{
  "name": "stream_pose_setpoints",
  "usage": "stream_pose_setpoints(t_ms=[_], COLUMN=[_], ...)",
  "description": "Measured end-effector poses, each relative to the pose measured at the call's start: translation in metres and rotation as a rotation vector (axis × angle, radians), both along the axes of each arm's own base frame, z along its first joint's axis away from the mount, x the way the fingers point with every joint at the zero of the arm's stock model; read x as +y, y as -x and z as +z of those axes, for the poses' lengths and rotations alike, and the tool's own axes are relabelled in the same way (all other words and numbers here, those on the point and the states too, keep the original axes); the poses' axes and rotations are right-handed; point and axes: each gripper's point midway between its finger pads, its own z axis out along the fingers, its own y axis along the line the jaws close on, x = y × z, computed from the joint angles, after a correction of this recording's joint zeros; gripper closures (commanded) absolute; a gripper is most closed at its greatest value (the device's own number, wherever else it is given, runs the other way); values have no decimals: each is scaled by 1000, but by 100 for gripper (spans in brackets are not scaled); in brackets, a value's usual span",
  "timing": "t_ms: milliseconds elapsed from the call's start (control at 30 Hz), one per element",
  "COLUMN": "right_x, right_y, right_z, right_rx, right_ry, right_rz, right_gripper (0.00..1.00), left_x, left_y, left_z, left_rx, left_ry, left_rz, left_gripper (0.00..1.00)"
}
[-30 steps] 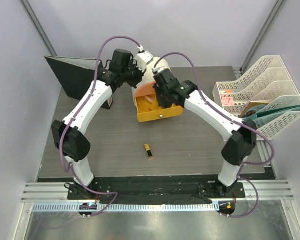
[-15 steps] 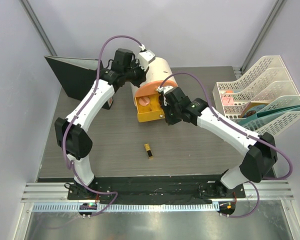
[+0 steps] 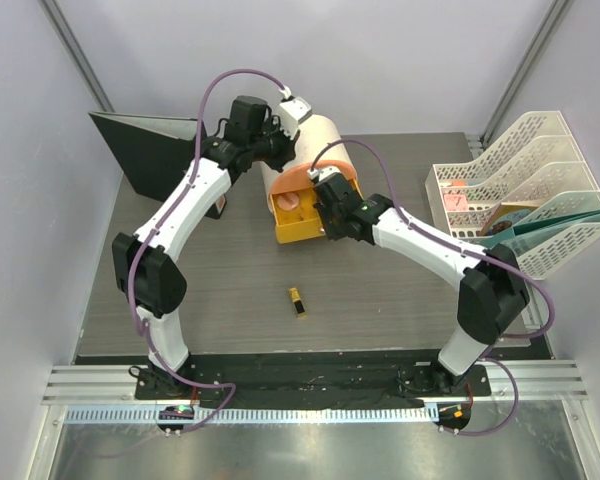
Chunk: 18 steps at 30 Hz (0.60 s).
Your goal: Organize the makeup
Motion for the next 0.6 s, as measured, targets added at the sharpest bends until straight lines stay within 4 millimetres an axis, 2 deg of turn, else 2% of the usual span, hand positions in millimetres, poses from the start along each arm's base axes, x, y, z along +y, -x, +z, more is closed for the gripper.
stream_pose_setpoints(t_ms=[133,333,433,600], right_x=[0,17,26,37], right_y=[-20,-60,-74,-85], right_z=[16,49,50,38], right_rx=[-81,-228,-255,-247], right_ry=[6,-38,-56,-81], right_rz=[-44,-108,-130,-158], right_gripper=[99,99,99,99], left_x=[0,0,1,1], left_y=[0,0,0,-1], left_z=[0,0,0,0], left_rx=[-1,-2,-3,-5], left_ry=[-2,-4,-5,-7], left_rz=[-1,0,1,0], left_gripper=[100,100,100,100])
